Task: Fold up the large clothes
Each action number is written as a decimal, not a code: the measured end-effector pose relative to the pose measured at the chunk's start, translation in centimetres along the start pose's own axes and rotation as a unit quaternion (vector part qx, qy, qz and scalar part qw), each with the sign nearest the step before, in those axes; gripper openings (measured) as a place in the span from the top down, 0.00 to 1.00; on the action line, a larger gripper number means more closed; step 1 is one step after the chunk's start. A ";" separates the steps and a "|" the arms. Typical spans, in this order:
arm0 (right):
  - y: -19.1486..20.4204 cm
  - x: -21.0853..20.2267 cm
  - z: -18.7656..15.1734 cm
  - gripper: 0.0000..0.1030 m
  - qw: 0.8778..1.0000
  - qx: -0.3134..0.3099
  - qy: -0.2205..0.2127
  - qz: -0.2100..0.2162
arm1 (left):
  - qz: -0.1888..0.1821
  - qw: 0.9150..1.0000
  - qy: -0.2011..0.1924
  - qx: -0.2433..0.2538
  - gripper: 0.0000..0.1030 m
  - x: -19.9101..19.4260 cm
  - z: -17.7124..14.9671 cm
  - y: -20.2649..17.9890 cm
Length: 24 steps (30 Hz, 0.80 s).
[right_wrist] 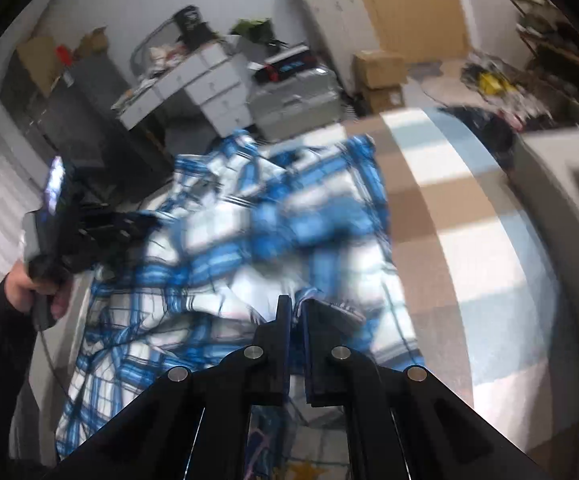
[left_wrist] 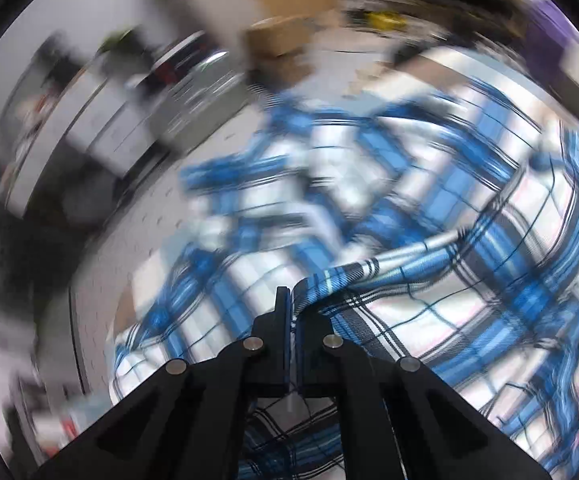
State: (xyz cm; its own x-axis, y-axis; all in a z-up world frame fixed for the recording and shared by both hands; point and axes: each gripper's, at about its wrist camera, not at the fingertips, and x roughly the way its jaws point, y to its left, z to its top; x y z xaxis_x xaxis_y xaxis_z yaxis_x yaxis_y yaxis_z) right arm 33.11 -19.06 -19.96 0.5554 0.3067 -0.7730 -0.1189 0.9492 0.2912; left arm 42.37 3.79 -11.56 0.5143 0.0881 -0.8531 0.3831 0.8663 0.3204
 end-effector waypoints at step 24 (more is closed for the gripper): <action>5.1 8.8 9.0 0.84 0.997 -0.016 0.076 0.021 | -0.052 0.998 0.012 -0.031 0.06 -3.0 -10.4 -1.2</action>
State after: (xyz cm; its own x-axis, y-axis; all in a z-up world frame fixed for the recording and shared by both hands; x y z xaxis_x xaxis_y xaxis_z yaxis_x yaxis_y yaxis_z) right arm 44.78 -12.14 -20.20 0.4182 0.3511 -0.8378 -0.1677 0.9363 0.3087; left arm 32.38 7.57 -13.67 0.4556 0.0082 -0.8902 0.3846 0.9000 0.2051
